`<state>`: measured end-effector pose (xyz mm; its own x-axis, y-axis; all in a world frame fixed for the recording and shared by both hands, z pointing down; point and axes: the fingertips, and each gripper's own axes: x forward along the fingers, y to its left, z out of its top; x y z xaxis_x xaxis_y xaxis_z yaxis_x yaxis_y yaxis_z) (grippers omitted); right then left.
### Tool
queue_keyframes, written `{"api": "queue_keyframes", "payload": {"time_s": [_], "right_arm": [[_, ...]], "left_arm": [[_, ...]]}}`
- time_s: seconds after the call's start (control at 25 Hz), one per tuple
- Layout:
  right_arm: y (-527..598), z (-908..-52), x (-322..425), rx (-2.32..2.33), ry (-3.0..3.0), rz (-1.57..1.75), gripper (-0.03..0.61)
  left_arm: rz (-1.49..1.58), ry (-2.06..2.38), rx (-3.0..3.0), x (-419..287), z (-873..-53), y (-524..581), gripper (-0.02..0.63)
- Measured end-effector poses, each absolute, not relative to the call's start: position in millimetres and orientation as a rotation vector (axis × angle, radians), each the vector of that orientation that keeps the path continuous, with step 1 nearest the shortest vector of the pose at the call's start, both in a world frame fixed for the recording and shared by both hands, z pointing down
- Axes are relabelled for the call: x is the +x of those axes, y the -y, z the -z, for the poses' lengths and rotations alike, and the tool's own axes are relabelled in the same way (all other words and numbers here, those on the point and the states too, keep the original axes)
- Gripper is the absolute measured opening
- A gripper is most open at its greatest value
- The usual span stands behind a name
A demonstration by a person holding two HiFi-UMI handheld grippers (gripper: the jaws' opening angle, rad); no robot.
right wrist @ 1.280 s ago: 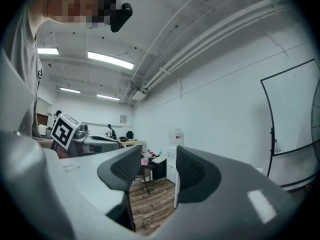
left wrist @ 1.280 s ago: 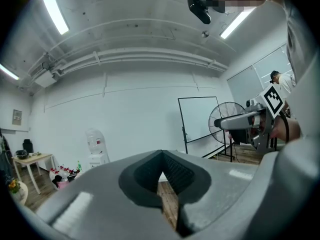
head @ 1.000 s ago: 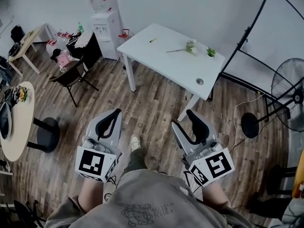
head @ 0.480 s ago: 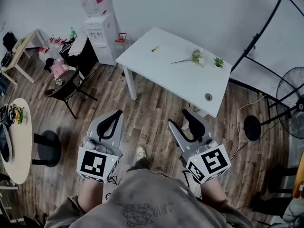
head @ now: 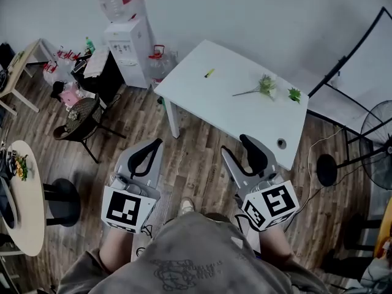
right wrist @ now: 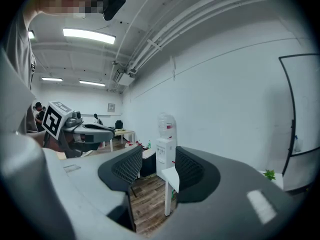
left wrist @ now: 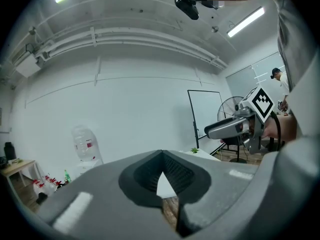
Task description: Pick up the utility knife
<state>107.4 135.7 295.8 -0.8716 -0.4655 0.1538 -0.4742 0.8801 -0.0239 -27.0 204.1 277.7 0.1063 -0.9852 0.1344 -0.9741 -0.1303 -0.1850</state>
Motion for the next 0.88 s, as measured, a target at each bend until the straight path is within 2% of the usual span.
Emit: {"api": "queue_keyframes", "payload": {"time_s": [0.28, 0.88], "right_arm": [[-107, -304, 65, 0.712, 2.881, -0.101, 0.218], [-4, -335, 30, 0.759, 2.832, -0.141, 0.216]], "left_arm": [[0.349, -2.096, -2.317, -74, -293, -178, 0.000], [0.385, -2.067, -2.375, -114, -322, -74, 0.000]]}}
